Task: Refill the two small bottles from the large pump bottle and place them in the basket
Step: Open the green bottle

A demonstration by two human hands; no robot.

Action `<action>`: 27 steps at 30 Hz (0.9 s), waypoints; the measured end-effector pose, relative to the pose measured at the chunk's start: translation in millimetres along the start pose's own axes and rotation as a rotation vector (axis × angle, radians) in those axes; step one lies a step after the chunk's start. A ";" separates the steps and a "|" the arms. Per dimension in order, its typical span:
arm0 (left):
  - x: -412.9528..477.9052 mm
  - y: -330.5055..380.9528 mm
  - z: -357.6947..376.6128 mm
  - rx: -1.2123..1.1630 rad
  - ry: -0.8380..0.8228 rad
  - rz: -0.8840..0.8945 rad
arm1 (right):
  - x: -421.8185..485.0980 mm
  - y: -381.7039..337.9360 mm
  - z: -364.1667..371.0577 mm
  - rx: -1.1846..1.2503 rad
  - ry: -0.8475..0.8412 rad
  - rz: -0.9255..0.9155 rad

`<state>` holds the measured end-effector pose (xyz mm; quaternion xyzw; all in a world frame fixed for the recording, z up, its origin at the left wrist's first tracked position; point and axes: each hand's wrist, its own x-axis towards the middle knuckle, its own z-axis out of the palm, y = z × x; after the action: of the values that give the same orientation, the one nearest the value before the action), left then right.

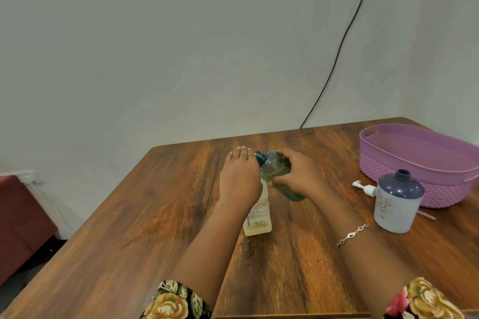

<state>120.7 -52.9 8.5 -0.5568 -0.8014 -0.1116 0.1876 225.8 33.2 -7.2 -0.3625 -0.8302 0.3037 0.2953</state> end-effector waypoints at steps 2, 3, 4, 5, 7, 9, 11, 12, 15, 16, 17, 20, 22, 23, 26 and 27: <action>-6.2 -0.6 7.9 -0.012 0.003 -0.006 | -1.2 2.3 2.9 0.002 -0.009 0.004; -9.7 -1.1 11.3 -0.029 0.001 -0.014 | -2.3 3.0 3.9 0.002 -0.015 0.005; -12.6 -1.8 13.2 -0.047 -0.001 -0.025 | -3.1 3.5 4.3 -0.001 -0.020 0.003; -13.7 -2.5 13.5 -0.058 -0.003 -0.033 | -3.4 3.3 4.2 -0.007 -0.020 -0.003; -12.6 -4.2 11.4 -0.057 0.000 -0.025 | -4.0 2.2 4.1 -0.009 -0.015 -0.005; -5.4 -4.6 6.1 -0.011 0.004 0.009 | -3.2 1.7 3.3 0.004 -0.005 -0.003; 1.4 -3.8 1.9 0.022 0.000 0.031 | -1.1 1.6 1.8 0.010 0.007 -0.004; 2.6 -2.5 1.5 0.024 -0.006 0.025 | 0.2 1.6 0.8 0.010 0.012 -0.006; -3.2 1.2 7.5 -0.018 0.000 -0.023 | -0.1 2.0 1.5 -0.004 0.022 -0.017; -6.8 1.2 10.8 -0.049 0.001 -0.050 | -1.1 2.7 3.7 -0.011 0.020 -0.021; -10.6 1.0 13.9 -0.079 -0.003 -0.076 | -2.5 3.4 6.2 -0.013 0.016 -0.020; -17.2 2.0 19.0 -0.117 -0.024 -0.106 | -4.2 4.0 8.8 -0.021 0.005 -0.021; -15.2 2.0 18.7 -0.110 -0.021 -0.102 | -2.9 3.1 6.8 -0.030 0.007 -0.020; -13.0 1.3 17.0 -0.098 -0.009 -0.095 | -1.9 2.4 5.7 -0.028 0.012 -0.018; -5.1 -2.2 11.3 -0.084 0.029 -0.054 | 1.2 -0.5 2.7 -0.022 0.023 -0.024; -4.2 -2.6 11.0 -0.091 0.038 -0.051 | 2.0 -1.2 1.8 -0.025 0.023 -0.025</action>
<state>117.6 -53.1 -3.2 -0.5421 -0.8057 -0.1629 0.1743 222.9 33.6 -7.0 -0.3591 -0.8350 0.2853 0.3039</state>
